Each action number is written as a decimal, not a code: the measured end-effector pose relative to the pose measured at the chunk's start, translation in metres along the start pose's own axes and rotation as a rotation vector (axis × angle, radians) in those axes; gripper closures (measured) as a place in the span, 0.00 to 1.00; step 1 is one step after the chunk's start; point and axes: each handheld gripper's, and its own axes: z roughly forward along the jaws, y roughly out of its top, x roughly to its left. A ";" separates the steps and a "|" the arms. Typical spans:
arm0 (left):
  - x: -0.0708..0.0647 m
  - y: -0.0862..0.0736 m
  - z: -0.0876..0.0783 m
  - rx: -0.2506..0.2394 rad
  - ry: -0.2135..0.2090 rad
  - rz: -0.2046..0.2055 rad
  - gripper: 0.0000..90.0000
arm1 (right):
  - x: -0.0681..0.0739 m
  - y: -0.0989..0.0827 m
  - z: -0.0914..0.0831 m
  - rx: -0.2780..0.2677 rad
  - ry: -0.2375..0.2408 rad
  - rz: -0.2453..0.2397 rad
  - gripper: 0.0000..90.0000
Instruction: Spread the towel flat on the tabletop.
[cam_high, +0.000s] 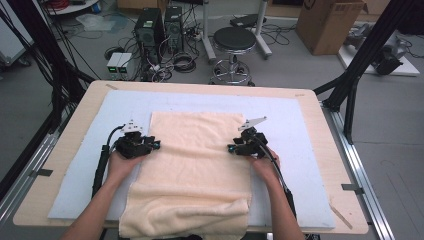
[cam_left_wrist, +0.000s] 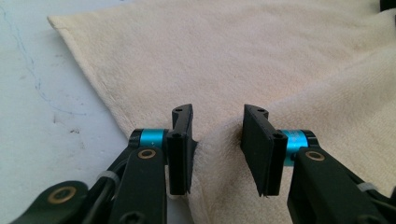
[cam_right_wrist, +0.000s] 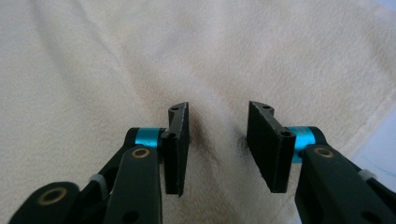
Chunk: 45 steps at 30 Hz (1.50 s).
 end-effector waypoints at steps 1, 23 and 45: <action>-0.001 0.000 0.001 0.002 0.003 -0.003 0.72 | -0.001 0.000 0.000 -0.004 -0.001 0.003 0.69; 0.006 0.023 0.012 0.015 0.039 -0.004 0.90 | -0.008 0.016 0.001 0.044 0.022 0.008 0.86; 0.030 0.021 0.024 -0.008 0.105 -0.088 0.80 | -0.036 0.021 0.013 0.011 -0.077 0.038 0.74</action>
